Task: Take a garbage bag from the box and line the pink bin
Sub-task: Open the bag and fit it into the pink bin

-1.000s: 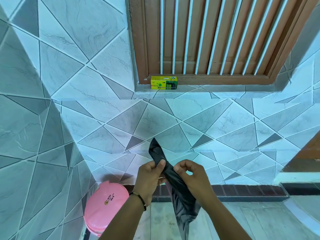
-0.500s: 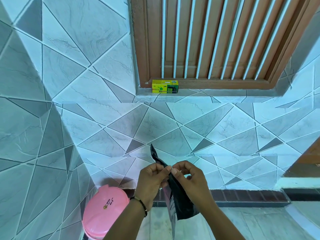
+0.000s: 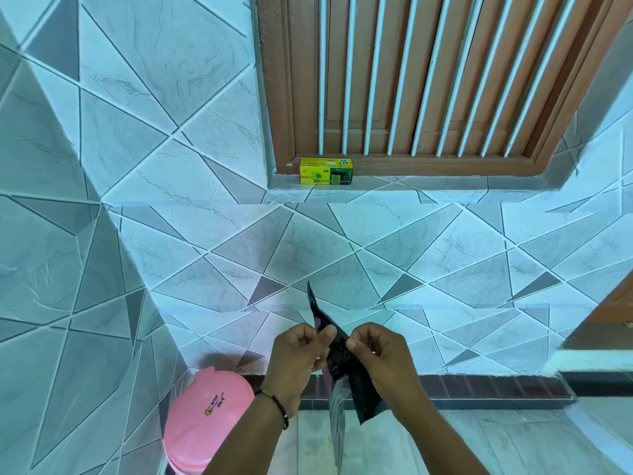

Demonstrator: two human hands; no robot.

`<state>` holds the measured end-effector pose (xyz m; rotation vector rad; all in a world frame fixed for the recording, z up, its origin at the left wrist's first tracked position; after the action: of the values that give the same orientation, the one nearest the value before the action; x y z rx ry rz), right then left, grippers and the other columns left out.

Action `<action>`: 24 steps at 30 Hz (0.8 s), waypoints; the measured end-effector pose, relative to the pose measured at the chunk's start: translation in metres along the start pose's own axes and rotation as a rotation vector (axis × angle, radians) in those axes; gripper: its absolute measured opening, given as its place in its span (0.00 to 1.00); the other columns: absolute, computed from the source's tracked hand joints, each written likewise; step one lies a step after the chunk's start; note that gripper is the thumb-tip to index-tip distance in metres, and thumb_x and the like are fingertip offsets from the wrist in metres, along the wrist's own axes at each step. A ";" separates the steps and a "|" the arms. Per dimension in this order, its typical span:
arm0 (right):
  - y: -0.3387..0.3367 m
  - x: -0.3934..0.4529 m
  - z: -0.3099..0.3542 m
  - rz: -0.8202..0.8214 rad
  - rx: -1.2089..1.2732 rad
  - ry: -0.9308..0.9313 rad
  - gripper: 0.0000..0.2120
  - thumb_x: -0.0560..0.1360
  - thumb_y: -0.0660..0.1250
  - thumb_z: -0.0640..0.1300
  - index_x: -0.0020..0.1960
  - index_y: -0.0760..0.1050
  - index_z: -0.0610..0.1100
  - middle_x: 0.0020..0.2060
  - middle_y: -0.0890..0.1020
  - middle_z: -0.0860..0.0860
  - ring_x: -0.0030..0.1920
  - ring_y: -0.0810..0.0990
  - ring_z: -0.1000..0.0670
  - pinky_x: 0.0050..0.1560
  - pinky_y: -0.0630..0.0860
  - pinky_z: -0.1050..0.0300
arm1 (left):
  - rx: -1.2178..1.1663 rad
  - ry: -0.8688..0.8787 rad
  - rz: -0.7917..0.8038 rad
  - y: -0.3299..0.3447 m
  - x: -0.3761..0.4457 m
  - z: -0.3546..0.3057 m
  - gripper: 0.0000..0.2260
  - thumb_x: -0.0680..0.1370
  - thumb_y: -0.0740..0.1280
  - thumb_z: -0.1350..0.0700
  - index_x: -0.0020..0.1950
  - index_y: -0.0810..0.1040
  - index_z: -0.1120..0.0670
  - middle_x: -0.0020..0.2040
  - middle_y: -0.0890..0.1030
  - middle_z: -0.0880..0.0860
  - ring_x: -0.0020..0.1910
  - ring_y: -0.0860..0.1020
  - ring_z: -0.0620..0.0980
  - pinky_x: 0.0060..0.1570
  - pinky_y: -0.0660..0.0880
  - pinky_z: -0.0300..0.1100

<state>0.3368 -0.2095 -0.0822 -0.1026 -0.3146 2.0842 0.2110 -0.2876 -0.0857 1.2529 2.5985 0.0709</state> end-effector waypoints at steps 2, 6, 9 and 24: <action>-0.007 0.003 -0.004 -0.050 0.094 0.055 0.11 0.74 0.67 0.36 0.34 0.75 0.45 0.26 0.75 0.55 0.29 0.72 0.56 0.36 0.70 0.60 | -0.007 -0.014 -0.025 -0.007 0.002 0.000 0.16 0.71 0.72 0.54 0.28 0.68 0.54 0.26 0.72 0.50 0.30 0.70 0.47 0.33 0.73 0.35; -0.024 0.007 -0.011 -0.209 0.366 0.153 0.12 0.78 0.59 0.35 0.36 0.71 0.40 0.30 0.75 0.47 0.31 0.72 0.52 0.31 0.73 0.64 | -0.048 -0.043 -0.078 -0.022 0.007 -0.001 0.14 0.73 0.69 0.54 0.30 0.69 0.53 0.27 0.73 0.49 0.31 0.72 0.46 0.32 0.73 0.35; -0.039 0.010 -0.020 -0.331 0.624 0.242 0.13 0.79 0.55 0.35 0.36 0.68 0.41 0.32 0.77 0.45 0.34 0.73 0.48 0.37 0.75 0.56 | -0.039 -0.049 -0.151 -0.037 0.009 0.001 0.13 0.75 0.68 0.57 0.31 0.69 0.54 0.28 0.72 0.50 0.31 0.73 0.46 0.33 0.72 0.37; -0.018 0.006 -0.003 -0.193 0.669 0.272 0.08 0.80 0.55 0.39 0.45 0.70 0.40 0.33 0.76 0.46 0.33 0.72 0.48 0.35 0.69 0.56 | 0.970 0.503 -0.010 -0.009 -0.007 -0.015 0.31 0.68 0.69 0.54 0.70 0.64 0.52 0.67 0.68 0.51 0.67 0.65 0.50 0.68 0.61 0.41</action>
<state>0.3496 -0.1956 -0.0798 0.0465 0.5199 1.8537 0.2047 -0.2972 -0.0709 1.6423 3.1820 -1.1378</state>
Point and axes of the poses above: each hand's wrist, its own x-axis towards the middle knuckle, its own y-axis out of the palm, z = x × y, the point moved 5 cm from there along x, towards the middle knuckle
